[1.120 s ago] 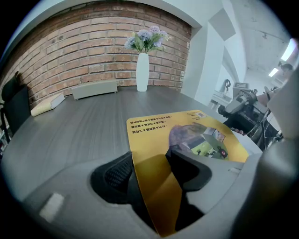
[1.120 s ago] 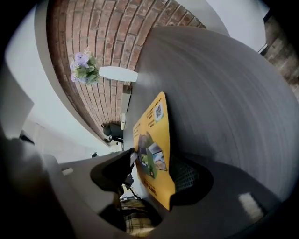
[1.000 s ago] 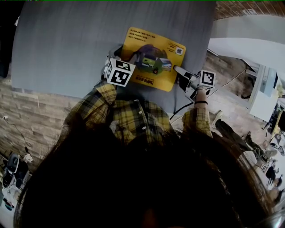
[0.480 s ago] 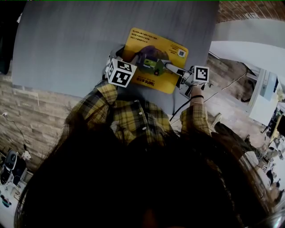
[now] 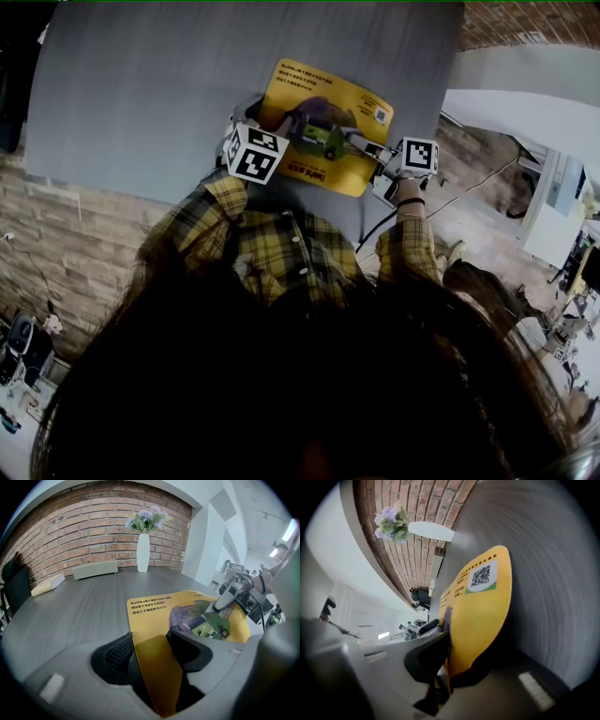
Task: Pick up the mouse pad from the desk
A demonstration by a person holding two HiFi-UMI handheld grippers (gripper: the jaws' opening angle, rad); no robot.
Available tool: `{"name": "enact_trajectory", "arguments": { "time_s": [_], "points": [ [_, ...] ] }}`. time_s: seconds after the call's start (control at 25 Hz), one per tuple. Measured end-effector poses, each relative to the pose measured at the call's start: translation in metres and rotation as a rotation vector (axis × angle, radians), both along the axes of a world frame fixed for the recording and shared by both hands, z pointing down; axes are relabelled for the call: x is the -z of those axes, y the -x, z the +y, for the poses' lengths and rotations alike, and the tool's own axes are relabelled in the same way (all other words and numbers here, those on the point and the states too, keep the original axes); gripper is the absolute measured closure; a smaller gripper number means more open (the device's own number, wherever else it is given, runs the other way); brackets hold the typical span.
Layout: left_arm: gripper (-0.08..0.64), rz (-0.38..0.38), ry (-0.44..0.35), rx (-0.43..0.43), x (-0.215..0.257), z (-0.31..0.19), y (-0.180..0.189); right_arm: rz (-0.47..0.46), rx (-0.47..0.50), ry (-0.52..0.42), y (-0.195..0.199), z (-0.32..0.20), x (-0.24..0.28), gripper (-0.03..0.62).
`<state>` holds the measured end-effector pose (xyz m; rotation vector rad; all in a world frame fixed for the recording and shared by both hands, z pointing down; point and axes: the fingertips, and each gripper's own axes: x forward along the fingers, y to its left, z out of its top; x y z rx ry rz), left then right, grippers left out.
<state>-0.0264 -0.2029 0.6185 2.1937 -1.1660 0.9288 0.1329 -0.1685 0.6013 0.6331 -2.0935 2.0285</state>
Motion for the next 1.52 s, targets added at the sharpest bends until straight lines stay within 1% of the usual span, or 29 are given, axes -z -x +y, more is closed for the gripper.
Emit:
{"name": "enact_trajectory", "arguments": {
  "time_s": [0.08, 0.16, 0.44, 0.68, 0.84, 0.96, 1.12, 1.36, 1.52],
  "points": [
    [0.291, 0.000, -0.002, 0.000, 0.000, 0.000, 0.000, -0.008, -0.011, 0.031, 0.000, 0.000, -0.001, 0.577],
    [0.290, 0.004, -0.001, 0.000, -0.001, -0.001, -0.001, -0.007, -0.016, 0.042, -0.001, 0.000, -0.002, 0.577],
    [0.291, 0.009, -0.010, 0.000, -0.001, -0.001, -0.001, -0.010, -0.008, 0.035, -0.001, 0.000, -0.002, 0.580],
    [0.289, 0.001, -0.005, 0.019, 0.003, -0.001, 0.002, 0.024, 0.020, -0.036, 0.000, -0.001, 0.001, 0.580],
    [0.287, 0.010, 0.001, 0.039, 0.001, 0.000, 0.004, -0.002, 0.017, -0.058, 0.002, 0.000, 0.010, 0.580],
    [0.287, 0.009, -0.008, 0.049, 0.006, -0.001, 0.007, -0.032, 0.016, -0.082, 0.006, 0.002, 0.023, 0.580],
    [0.287, 0.026, -0.020, 0.068, 0.013, -0.003, 0.008, -0.047, 0.026, -0.117, 0.012, 0.002, 0.038, 0.580],
    [0.287, 0.033, -0.070, 0.083, 0.034, -0.003, 0.011, -0.076, 0.044, -0.212, 0.023, 0.002, 0.073, 0.580],
    [0.287, 0.053, -0.102, 0.096, 0.047, -0.001, 0.013, -0.079, 0.066, -0.279, 0.032, 0.005, 0.097, 0.579]
  ]
}}
